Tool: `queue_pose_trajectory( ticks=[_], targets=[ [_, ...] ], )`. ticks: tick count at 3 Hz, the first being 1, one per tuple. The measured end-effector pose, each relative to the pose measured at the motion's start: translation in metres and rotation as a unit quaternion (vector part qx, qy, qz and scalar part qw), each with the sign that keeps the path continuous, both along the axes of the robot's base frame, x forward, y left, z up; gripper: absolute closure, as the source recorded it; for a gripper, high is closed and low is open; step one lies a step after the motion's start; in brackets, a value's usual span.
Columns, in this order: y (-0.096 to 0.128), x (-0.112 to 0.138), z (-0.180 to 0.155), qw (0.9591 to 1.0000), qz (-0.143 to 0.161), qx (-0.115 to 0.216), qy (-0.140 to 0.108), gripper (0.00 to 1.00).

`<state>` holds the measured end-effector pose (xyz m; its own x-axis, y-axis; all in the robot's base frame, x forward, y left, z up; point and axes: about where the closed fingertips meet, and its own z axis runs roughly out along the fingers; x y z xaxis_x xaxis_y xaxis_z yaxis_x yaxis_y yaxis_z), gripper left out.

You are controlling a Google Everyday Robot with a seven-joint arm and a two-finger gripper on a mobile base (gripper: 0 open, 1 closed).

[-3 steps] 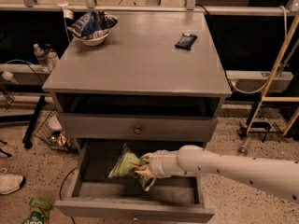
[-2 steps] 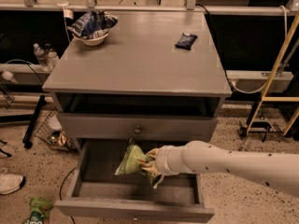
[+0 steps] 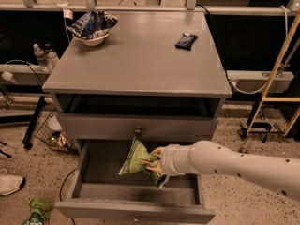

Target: Pick green jalapeno chip bag from middle drawer and place on counter

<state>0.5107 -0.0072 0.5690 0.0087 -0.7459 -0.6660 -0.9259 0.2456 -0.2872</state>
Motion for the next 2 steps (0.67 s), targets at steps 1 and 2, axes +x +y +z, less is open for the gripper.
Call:
queue_pose_trajectory(
  ticks=[1, 2],
  targets=[
    [-0.01, -0.007, 0.034, 0.9995, 0.003, -0.02, -0.025, 1.0],
    [-0.014, -0.007, 0.073, 0.9973, 0.016, -0.048, -0.054, 1.0]
  ],
)
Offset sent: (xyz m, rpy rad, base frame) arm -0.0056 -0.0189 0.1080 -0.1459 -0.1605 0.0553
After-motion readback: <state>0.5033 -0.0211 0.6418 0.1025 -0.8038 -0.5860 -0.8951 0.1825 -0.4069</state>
